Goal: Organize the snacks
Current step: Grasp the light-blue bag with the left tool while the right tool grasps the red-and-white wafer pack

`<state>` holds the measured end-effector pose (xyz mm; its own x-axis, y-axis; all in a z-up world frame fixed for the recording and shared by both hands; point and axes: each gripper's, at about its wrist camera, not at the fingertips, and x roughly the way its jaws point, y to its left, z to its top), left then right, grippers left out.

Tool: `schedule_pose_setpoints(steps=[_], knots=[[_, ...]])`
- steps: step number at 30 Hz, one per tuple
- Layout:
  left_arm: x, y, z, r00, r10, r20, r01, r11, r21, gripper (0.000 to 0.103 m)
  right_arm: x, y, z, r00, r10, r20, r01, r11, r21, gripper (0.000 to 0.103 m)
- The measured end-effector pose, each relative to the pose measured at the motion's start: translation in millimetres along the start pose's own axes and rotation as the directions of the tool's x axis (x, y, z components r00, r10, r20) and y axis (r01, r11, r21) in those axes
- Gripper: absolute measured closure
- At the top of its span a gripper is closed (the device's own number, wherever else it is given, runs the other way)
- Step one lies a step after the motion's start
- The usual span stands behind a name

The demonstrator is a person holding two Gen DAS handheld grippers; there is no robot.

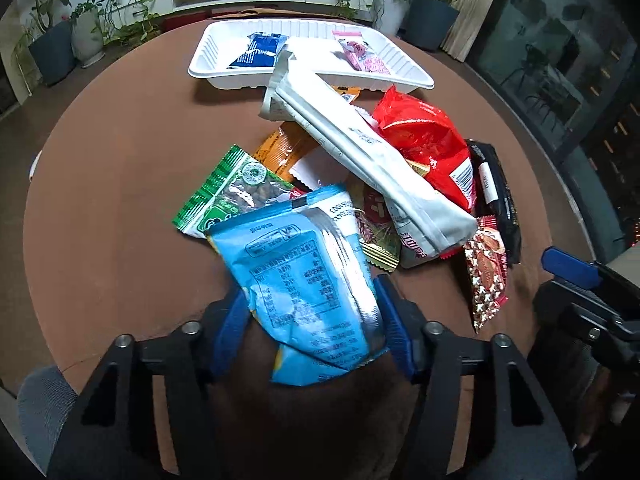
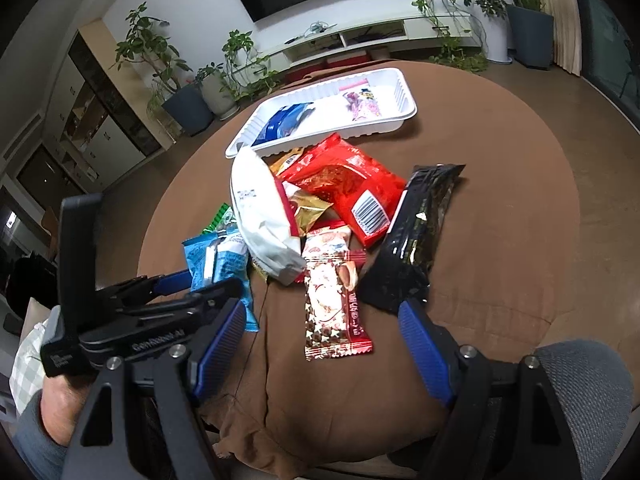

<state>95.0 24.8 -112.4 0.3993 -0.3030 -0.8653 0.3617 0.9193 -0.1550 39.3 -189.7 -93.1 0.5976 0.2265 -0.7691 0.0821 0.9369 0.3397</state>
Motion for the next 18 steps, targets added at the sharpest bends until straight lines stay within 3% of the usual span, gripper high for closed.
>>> schedule_pose_setpoints(steps=[8,18], knots=[[-12,15,-8,0.998,-0.059,0.009,0.059,0.998,0.005,0.052,11,7,0,0.999,0.007,-0.049,-0.008,1.0,-0.021,0.024],[-30,17,-29,0.999,-0.052,0.009,0.052,0.997,0.056,0.053,34,10,0,0.993,-0.016,-0.121,0.012,1.0,-0.026,0.031]])
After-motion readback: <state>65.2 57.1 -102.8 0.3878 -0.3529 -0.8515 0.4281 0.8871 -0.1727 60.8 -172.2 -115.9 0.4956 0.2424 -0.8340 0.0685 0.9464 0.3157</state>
